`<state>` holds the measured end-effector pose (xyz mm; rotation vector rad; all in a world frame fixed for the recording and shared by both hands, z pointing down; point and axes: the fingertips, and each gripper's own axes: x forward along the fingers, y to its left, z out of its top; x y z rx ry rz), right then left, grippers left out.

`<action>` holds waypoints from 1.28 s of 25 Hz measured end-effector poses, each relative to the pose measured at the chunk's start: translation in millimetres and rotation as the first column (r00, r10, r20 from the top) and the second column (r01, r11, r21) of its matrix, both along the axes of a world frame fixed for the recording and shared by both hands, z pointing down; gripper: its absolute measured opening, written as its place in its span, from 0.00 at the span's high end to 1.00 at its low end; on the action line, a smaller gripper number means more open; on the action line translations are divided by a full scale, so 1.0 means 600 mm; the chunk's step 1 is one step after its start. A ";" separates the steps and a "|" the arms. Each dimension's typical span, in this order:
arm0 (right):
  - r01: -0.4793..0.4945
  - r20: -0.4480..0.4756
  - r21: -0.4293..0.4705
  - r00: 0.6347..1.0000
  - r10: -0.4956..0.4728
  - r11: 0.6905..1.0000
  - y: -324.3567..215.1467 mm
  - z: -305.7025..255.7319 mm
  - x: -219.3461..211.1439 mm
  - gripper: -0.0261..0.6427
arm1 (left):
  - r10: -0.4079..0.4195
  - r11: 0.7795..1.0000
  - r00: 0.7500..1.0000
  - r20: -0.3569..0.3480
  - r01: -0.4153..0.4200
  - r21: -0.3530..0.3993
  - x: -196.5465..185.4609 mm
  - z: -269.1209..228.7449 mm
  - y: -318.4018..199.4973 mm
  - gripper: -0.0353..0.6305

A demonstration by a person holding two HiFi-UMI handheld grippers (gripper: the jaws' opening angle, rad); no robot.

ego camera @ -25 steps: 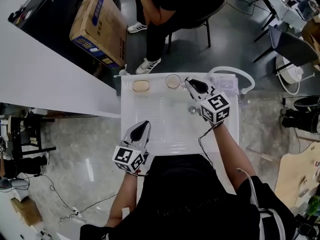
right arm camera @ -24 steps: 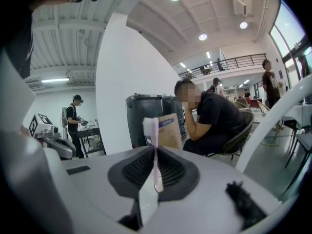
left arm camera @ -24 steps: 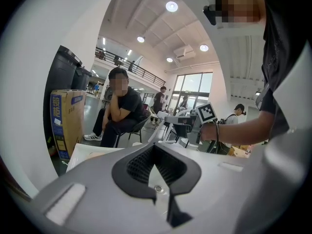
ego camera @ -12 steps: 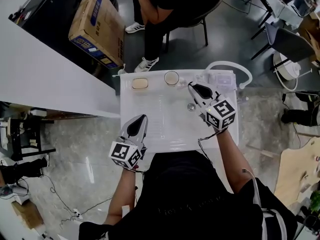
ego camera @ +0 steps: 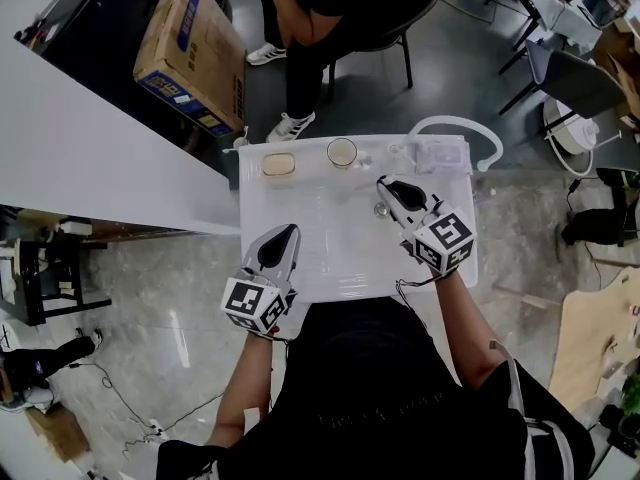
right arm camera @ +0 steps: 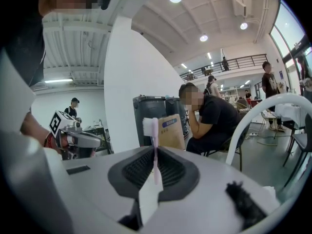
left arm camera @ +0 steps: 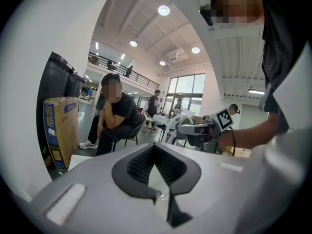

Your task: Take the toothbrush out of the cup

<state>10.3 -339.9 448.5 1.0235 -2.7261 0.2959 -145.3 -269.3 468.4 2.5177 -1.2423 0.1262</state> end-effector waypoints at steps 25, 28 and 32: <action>0.020 0.007 -0.047 1.000 -0.020 0.999 0.083 0.012 -0.021 0.92 | 0.056 0.998 0.998 -0.001 -0.056 0.023 0.041 -0.012 -0.022 0.94; 0.022 0.006 -0.056 1.000 -0.022 0.998 0.088 0.015 -0.023 0.92 | 0.059 0.998 0.998 -0.002 -0.059 0.025 0.042 -0.015 -0.022 0.94; 0.031 -0.004 -0.060 1.000 -0.031 0.998 0.093 0.024 -0.024 0.92 | 0.056 0.998 0.998 -0.001 -0.056 0.025 0.043 -0.014 -0.020 0.94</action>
